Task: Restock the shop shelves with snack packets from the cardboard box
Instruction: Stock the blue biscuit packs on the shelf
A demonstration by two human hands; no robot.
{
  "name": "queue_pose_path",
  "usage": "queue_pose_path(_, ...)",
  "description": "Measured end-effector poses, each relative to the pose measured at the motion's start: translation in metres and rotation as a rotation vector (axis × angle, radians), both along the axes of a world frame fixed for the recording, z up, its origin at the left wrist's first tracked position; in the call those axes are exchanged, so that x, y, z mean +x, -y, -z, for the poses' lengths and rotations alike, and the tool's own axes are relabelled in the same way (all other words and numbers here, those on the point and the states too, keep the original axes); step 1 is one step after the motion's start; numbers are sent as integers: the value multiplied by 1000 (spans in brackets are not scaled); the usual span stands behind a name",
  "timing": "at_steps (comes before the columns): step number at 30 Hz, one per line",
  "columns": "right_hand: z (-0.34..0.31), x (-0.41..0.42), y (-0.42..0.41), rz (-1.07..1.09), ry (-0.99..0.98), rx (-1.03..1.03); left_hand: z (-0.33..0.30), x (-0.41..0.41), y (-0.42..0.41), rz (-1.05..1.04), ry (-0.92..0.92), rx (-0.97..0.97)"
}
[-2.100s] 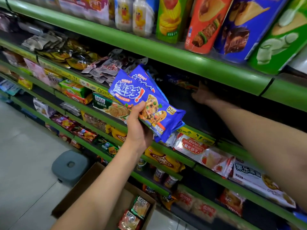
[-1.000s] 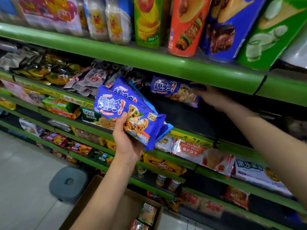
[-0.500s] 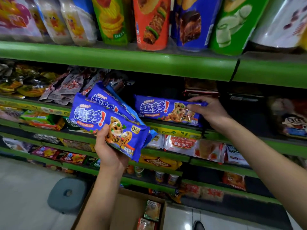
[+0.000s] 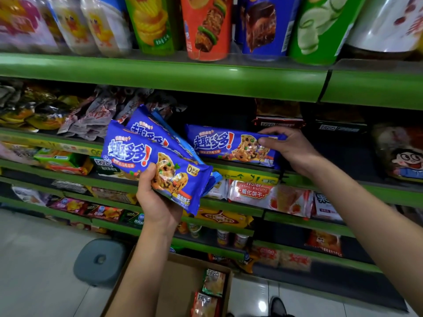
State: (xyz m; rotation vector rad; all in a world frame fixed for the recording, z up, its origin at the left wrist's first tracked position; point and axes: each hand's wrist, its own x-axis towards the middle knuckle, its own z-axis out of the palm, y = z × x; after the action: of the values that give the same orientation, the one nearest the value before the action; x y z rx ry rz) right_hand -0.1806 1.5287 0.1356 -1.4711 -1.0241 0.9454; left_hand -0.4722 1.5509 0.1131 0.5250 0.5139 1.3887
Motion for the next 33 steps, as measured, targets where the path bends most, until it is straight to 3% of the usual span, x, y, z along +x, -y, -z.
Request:
queue_pose_path(25, 6, 1, -2, 33, 15, 10, -10, -7, 3, -15, -24, 12)
queue_pose_path(29, 10, 5, -7, 201, 314, 58, -13, -8, 3, -7, -23, 21)
queue_pose_path(33, 9, 2, -5, 153, 455, 9, -13, -7, 2, 6, -14, 16)
